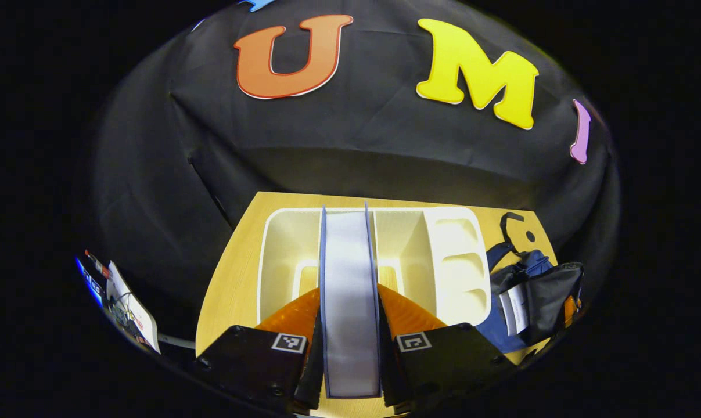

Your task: Open the schoolbag, grab two books from the bookshelf and put them into the schoolbag.

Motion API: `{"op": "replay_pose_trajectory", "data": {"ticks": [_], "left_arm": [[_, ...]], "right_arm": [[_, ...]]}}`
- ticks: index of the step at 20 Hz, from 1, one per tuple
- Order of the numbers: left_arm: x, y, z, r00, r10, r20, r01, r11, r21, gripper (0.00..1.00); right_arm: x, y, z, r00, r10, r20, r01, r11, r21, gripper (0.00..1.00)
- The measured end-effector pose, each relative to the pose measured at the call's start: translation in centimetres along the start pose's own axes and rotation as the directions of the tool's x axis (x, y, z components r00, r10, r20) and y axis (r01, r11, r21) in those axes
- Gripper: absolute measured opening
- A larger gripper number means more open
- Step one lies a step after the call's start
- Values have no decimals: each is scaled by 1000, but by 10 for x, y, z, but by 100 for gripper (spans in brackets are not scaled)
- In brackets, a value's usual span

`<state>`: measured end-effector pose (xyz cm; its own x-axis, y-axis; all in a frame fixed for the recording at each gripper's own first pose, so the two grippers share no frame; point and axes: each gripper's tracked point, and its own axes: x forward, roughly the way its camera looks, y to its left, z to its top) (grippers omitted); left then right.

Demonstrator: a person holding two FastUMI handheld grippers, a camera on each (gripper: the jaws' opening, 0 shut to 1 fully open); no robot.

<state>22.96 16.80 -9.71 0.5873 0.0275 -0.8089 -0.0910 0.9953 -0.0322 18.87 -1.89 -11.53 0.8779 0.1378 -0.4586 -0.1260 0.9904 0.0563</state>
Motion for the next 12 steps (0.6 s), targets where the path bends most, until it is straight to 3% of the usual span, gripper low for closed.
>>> {"op": "replay_pose_trajectory", "data": {"ticks": [6,9,12], "left_arm": [[-48,9,-42,997,-40,61,43,998,-37,42],[-70,22,-69,994,-29,107,41,993,-112,42],[-89,21,-98,989,-61,136,87,976,-197,42]], "right_arm": [[-4,4,-1,1000,-7,2,7,1000,-9,7],[-5,6,-3,1000,-9,0,9,1000,-8,7],[-5,10,-6,1000,-13,-6,13,1000,-14,7]]}}
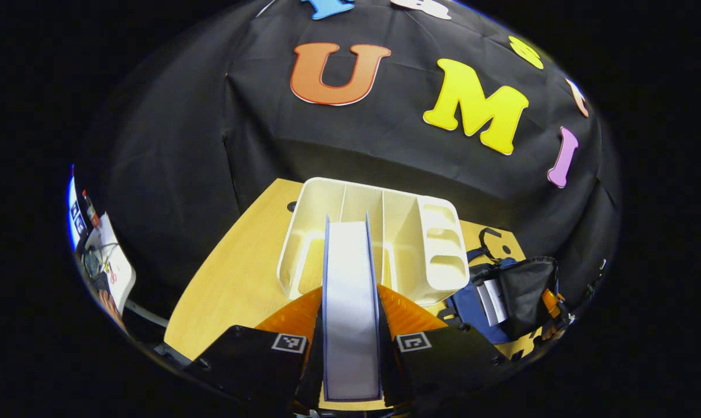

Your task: Open the schoolbag, grab two books from the bookshelf and put them into the schoolbag.

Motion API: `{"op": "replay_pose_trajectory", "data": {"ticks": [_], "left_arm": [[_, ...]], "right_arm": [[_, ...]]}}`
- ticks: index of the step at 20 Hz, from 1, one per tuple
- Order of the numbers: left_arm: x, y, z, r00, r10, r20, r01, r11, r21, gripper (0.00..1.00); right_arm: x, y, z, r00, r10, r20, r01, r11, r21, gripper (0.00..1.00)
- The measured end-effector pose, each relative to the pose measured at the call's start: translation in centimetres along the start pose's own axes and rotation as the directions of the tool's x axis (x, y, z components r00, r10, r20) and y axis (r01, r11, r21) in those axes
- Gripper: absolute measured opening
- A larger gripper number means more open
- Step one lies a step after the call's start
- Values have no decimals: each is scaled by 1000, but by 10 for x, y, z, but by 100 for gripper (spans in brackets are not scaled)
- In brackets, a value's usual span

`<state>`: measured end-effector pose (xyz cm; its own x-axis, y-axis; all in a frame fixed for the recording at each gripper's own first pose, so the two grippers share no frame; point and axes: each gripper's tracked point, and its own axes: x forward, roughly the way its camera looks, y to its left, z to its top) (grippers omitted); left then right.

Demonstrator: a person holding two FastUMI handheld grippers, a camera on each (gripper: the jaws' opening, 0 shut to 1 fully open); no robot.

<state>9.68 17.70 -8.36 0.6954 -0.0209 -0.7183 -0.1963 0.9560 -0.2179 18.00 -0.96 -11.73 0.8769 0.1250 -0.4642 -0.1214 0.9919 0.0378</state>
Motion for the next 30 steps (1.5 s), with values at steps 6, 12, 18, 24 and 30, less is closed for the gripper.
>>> {"op": "replay_pose_trajectory", "data": {"ticks": [6,12,18,24,30], "left_arm": [[-22,-17,-50,993,-117,1,116,983,-141,42],[-14,-69,-67,962,-275,0,267,936,-227,42],[3,-137,-78,904,-427,-20,409,877,-254,42],[30,-184,-62,856,-516,30,490,793,-362,42],[67,-226,-51,825,-562,64,525,719,-454,42]], "right_arm": [[-2,11,-3,1000,-3,-2,3,999,-36,7],[-4,11,-2,1000,-10,-2,10,998,-64,7],[-14,9,3,1000,7,1,-7,998,-67,7],[-22,3,13,999,36,12,-36,998,-44,10],[-38,4,29,996,53,71,-49,998,-46,4]]}}
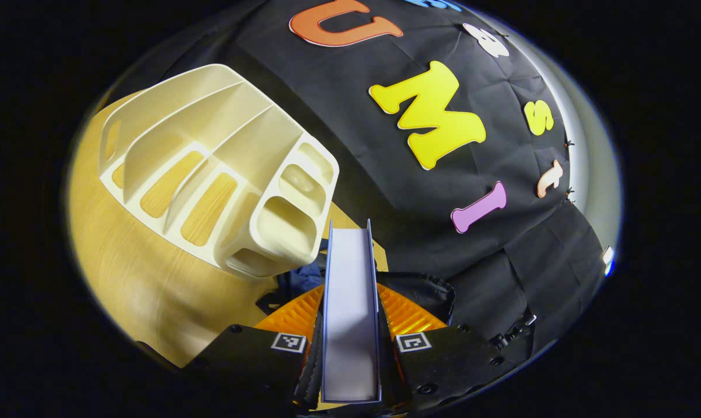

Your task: Open the schoolbag, grab two books from the bookshelf and put them into the schoolbag.

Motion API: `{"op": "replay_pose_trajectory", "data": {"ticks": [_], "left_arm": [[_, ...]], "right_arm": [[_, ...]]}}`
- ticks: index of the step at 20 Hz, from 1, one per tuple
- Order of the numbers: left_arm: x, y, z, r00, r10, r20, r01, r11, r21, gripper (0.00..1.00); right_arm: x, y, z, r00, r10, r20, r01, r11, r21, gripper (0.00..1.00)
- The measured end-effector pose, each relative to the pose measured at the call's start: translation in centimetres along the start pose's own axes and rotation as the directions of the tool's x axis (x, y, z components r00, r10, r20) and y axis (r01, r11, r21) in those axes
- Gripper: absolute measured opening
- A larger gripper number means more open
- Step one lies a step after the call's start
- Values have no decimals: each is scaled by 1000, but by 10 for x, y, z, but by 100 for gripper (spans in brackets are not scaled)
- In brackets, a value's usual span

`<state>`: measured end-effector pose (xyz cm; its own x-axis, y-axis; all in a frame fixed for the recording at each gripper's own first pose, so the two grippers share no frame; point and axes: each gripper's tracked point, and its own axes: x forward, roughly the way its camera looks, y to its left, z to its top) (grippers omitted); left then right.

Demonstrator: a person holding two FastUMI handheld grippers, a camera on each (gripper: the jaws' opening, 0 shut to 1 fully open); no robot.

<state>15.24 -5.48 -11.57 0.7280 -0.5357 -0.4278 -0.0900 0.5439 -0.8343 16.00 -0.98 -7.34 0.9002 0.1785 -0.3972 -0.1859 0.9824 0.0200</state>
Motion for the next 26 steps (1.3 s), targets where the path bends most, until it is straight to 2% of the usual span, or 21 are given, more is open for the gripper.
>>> {"op": "replay_pose_trajectory", "data": {"ticks": [5,8,10,14,19,26], "left_arm": [[40,-17,0,1000,-4,-1,4,1000,-31,42],[63,-9,0,998,55,25,-55,998,-18,42],[72,-10,-3,998,57,36,-56,998,-31,42],[80,0,-20,989,123,79,-129,989,77,42],[93,-5,-36,979,151,135,-175,965,196,43],[146,-21,-77,985,120,121,-142,971,194,43]], "right_arm": [[-3,3,9,1000,-1,17,1,1000,-8,7],[-3,8,14,1000,4,28,-4,1000,-11,7],[-3,13,19,999,8,36,-7,1000,-19,7],[-2,24,24,999,25,48,-23,999,-33,6],[-7,35,33,996,45,78,-42,999,-34,7],[-8,47,41,990,75,117,-70,997,-45,7]]}}
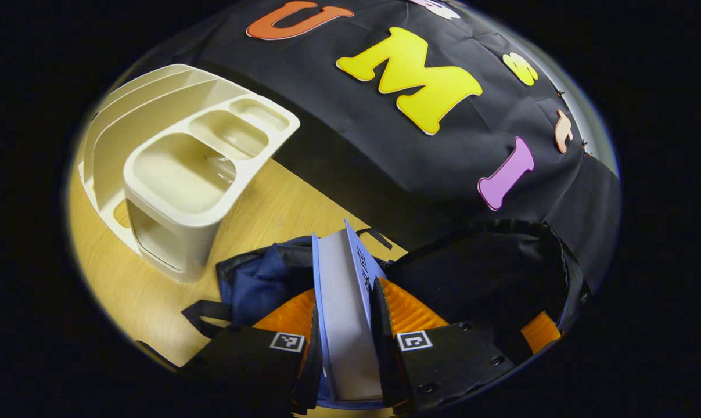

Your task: Open the schoolbag, grab two books from the bookshelf and put them into the schoolbag.

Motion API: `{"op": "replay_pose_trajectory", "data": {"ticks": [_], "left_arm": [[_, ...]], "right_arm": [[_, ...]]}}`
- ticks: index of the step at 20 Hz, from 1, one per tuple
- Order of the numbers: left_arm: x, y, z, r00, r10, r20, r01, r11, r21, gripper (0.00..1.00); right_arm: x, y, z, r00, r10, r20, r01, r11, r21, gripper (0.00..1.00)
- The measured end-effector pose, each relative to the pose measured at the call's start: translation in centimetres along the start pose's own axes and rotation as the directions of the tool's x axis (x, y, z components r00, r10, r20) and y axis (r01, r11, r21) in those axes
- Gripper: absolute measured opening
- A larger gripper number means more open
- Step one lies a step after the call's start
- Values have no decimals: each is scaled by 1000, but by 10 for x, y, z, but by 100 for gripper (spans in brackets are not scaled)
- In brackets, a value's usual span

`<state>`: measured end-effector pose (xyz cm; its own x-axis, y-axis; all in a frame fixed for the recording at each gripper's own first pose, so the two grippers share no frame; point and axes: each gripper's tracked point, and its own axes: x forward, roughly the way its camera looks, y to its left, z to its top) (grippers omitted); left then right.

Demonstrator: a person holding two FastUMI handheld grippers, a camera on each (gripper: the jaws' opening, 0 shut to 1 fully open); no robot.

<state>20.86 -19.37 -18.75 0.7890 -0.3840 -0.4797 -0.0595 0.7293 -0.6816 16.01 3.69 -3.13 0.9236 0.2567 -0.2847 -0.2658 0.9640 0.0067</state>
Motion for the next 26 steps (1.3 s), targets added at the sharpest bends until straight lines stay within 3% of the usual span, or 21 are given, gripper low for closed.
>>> {"op": "replay_pose_trajectory", "data": {"ticks": [9,14,18,20,22,26], "left_arm": [[40,-13,-51,999,2,-42,-3,1000,-21,46],[51,-13,-61,998,54,-24,-55,998,-17,46],[52,-5,-63,995,97,-29,-97,995,9,59],[50,9,-64,982,184,-43,-178,977,116,67],[50,9,-59,981,194,-3,-190,964,186,75],[47,11,-61,985,171,-23,-165,972,166,78]], "right_arm": [[3,-20,-20,1000,5,-24,-4,1000,26,7],[1,-38,-30,999,-17,-32,19,998,57,7],[0,-53,-45,997,-47,-65,51,996,70,7],[1,-52,-56,995,-38,-96,46,996,81,7],[0,-56,-60,993,-58,-99,65,995,74,7],[-4,-55,-69,992,-59,-115,69,994,86,7]]}}
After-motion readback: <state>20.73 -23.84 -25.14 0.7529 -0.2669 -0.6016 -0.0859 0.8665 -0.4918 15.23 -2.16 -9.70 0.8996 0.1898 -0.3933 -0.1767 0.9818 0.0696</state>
